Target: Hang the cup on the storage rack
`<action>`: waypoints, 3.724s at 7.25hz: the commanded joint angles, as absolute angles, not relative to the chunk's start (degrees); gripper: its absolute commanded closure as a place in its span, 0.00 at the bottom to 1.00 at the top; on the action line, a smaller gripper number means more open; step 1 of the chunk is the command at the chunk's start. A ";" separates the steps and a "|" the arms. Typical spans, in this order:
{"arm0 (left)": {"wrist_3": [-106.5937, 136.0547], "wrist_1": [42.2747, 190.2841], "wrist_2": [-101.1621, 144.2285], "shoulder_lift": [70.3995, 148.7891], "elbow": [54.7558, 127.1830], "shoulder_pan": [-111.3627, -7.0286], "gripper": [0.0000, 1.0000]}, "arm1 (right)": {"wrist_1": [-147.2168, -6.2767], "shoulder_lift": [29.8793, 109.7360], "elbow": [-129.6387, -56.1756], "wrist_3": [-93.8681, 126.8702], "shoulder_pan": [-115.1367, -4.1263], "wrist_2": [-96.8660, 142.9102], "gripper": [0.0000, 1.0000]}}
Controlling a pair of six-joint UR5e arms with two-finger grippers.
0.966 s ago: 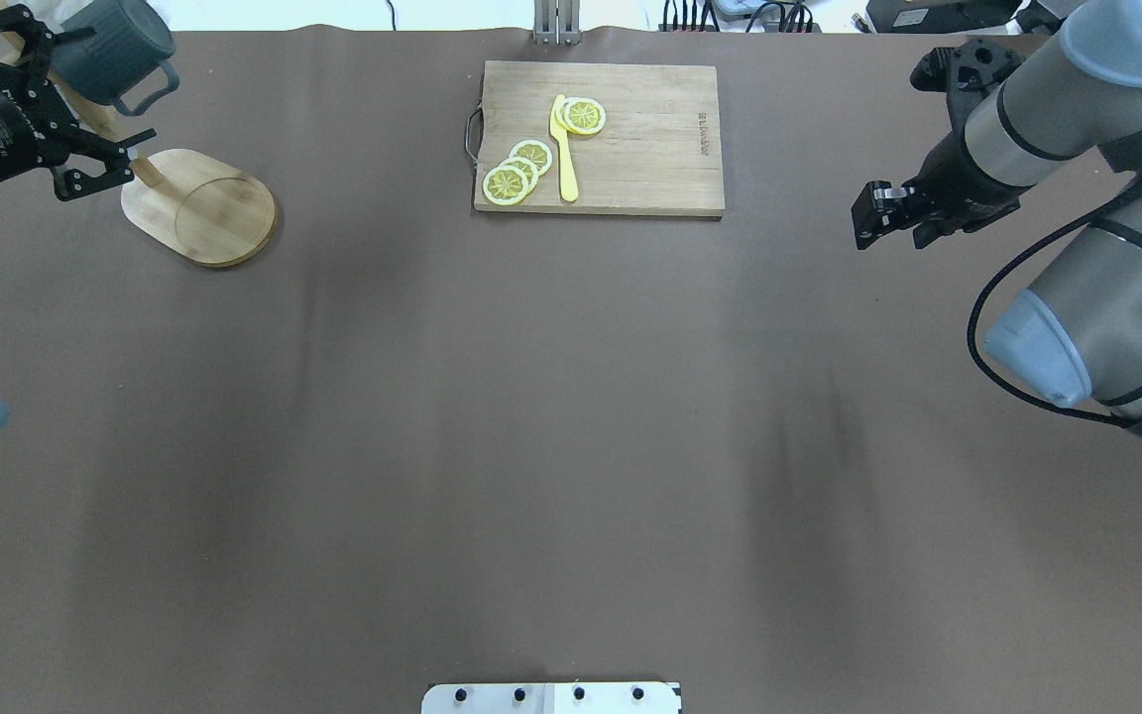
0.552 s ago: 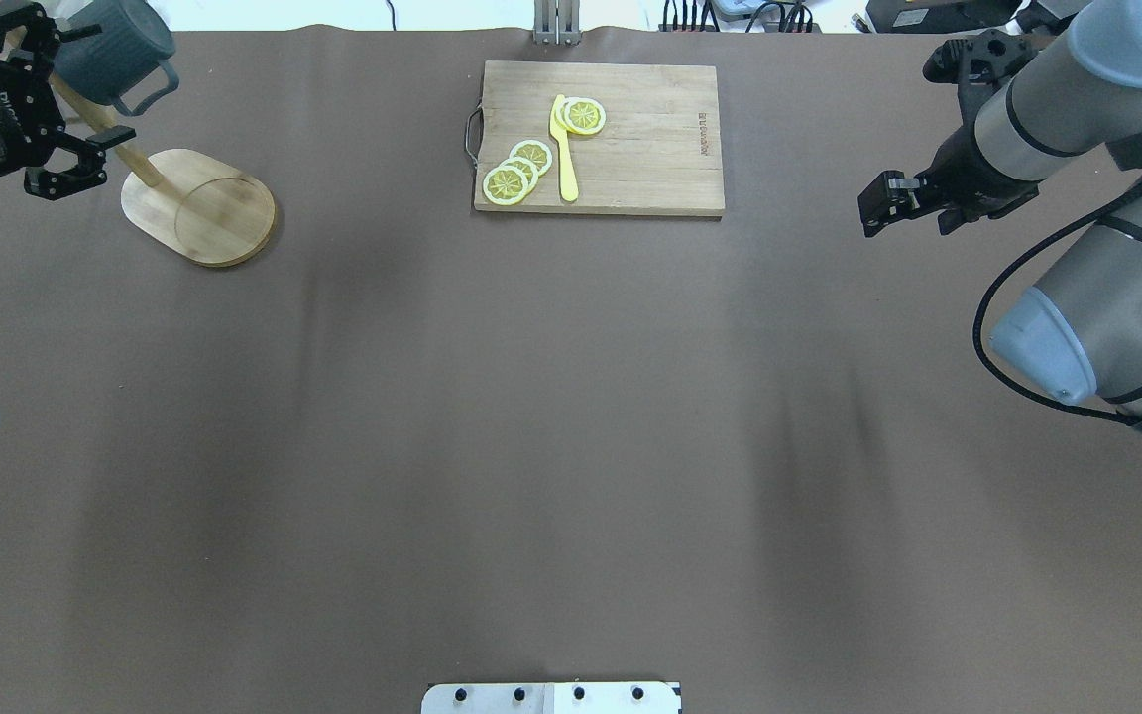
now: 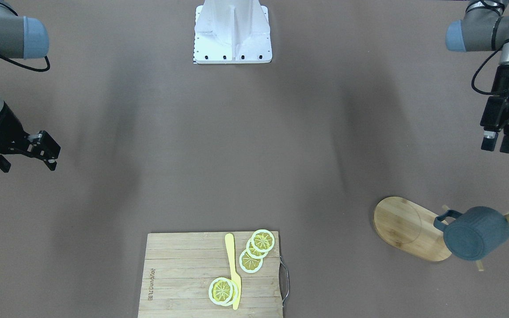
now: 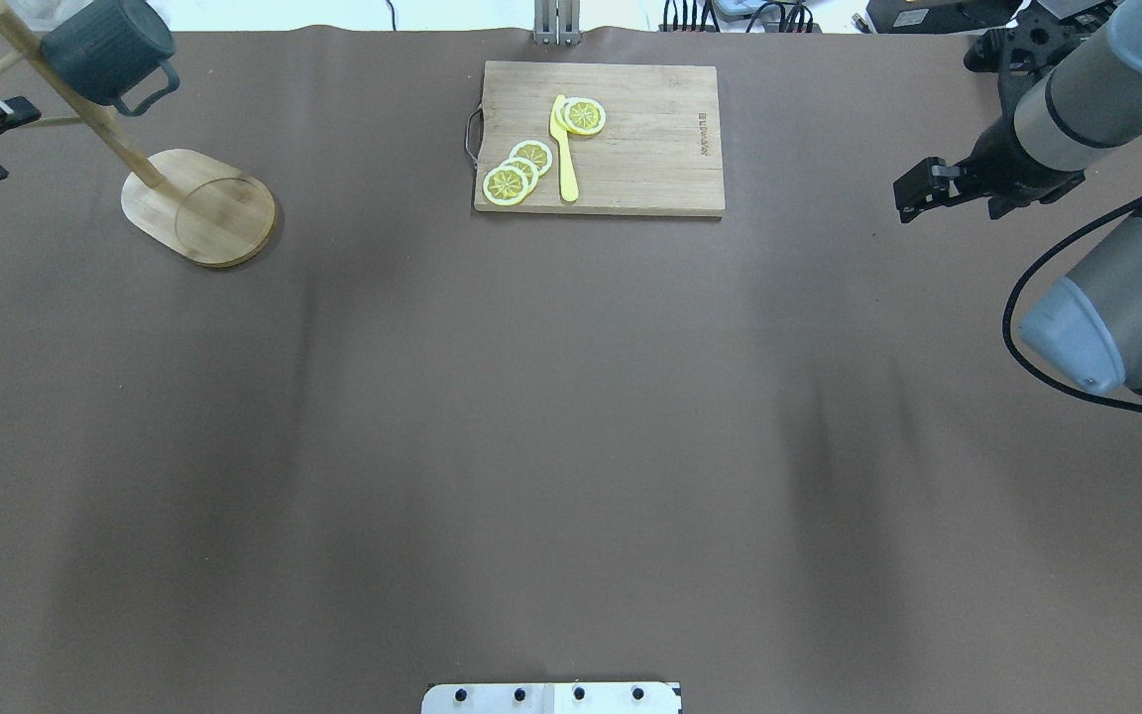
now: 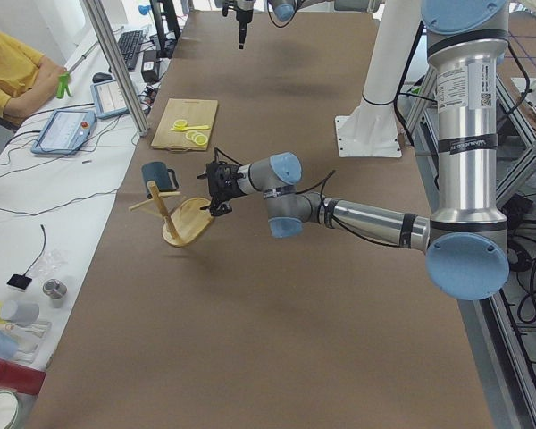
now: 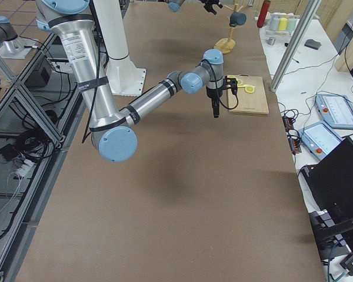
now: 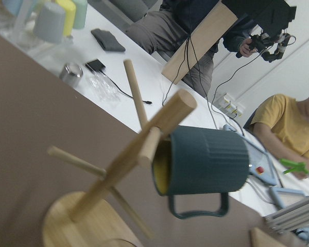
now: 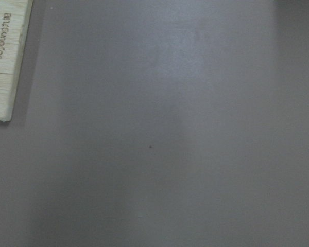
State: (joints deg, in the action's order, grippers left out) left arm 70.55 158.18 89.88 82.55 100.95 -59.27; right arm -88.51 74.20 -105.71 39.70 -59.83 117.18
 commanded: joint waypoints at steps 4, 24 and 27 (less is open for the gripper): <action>11.33 155.68 90.26 77.25 85.11 -70.99 0.02 | -89.12 80.51 -103.20 23.66 -68.54 117.86 0.00; 22.94 117.51 136.26 82.00 91.67 -82.35 0.02 | -92.90 84.73 -89.65 -5.63 -87.01 133.07 0.00; 18.49 115.85 133.24 82.26 92.46 -81.39 0.02 | -92.90 84.99 -89.65 -5.62 -86.23 132.81 0.00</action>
